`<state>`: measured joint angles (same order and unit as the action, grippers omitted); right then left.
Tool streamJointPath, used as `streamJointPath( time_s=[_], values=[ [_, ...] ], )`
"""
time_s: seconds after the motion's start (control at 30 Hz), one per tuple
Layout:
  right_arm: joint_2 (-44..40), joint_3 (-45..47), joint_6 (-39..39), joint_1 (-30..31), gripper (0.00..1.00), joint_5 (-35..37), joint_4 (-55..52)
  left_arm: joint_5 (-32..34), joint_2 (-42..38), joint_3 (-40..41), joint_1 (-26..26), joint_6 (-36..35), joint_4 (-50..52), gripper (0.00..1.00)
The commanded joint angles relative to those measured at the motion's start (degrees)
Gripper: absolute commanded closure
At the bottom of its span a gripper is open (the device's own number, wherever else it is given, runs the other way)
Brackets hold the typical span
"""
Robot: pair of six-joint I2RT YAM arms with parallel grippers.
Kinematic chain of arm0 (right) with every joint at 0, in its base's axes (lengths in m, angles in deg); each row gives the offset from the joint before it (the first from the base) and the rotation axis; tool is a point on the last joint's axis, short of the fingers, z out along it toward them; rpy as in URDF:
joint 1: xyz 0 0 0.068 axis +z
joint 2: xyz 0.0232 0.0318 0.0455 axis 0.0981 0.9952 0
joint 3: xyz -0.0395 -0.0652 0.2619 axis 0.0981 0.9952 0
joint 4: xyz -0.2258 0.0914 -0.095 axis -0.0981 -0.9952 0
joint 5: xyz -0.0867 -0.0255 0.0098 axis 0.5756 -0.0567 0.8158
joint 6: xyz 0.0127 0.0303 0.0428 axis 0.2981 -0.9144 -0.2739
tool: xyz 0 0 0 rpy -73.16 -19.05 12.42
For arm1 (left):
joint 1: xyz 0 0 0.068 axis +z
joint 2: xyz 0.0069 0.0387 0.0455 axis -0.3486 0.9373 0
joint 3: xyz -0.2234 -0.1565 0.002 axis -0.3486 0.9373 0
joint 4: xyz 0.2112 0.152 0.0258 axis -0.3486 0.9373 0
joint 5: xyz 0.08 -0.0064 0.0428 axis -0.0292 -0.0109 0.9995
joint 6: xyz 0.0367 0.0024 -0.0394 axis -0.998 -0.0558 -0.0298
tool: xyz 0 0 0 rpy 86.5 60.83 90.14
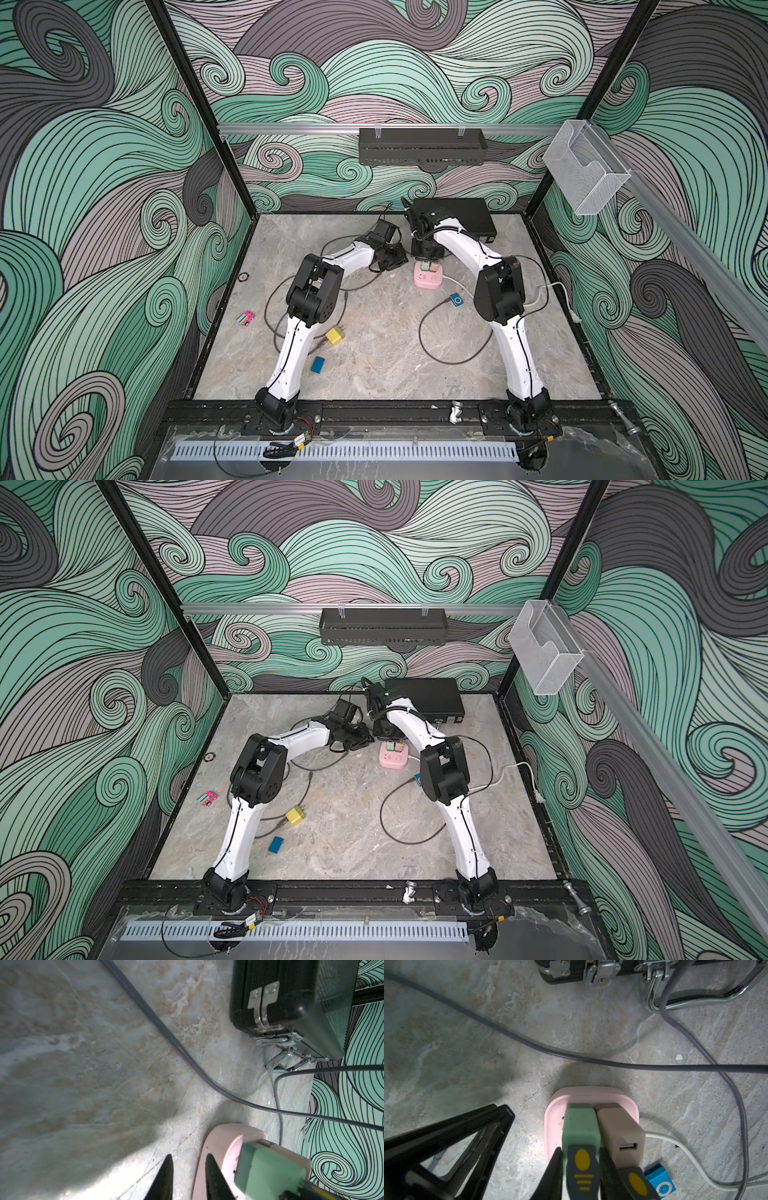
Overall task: Charge mp3
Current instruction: Insert the plug into the socket.
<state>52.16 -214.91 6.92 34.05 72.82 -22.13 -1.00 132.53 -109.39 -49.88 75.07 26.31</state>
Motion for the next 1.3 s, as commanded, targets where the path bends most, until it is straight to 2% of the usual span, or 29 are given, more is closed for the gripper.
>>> streamJointPath(
  time_s=[0.0, 0.23, 0.47, 0.67, 0.77, 0.83, 0.97, 1.07, 1.27],
  values=[
    [1.2, -0.5, 2.5, 1.8, 0.69, 0.7, -2.9, 1.6, -3.3, 0.2, -0.7, -1.5, 1.4, 0.73],
    [-2.9, 0.0, 5.7, 3.8, 0.49, -1.4, -4.0, 2.6, -5.8, 1.6, -1.8, -2.1, 2.3, 0.74],
    [-8.4, 2.9, 7.9, 6.1, 0.46, -2.0, -3.9, 5.2, -8.8, 4.2, -2.4, -2.1, 4.0, 0.76],
    [-12.5, 4.0, 9.0, 7.9, 0.48, -4.0, -3.6, 5.5, -11.2, 6.9, -2.5, -2.4, 3.2, 0.77],
    [-16.0, 7.0, 9.1, 8.2, 0.63, -4.1, -2.3, 5.1, -12.4, 7.5, -2.6, -2.9, 2.3, 0.78],
    [-19.2, 10.2, 9.3, 8.2, 0.69, -4.7, -0.4, 4.6, -12.7, 7.6, -2.7, -3.2, 1.6, 0.78],
    [-27.9, 19.2, 10.6, 8.2, 0.68, -5.8, 5.5, 3.7, -13.3, 7.9, -3.0, -3.4, -0.1, 0.78],
    [-33.8, 25.9, 11.1, 7.3, 0.68, -3.9, 9.1, 3.3, -13.5, 7.9, -3.4, -3.5, -1.7, 0.78],
    [-42.2, 40.4, 10.6, 0.7, 0.65, -6.7, 17.7, 2.5, -11.7, 5.1, -4.3, -3.9, -1.3, 0.78]
  ],
)
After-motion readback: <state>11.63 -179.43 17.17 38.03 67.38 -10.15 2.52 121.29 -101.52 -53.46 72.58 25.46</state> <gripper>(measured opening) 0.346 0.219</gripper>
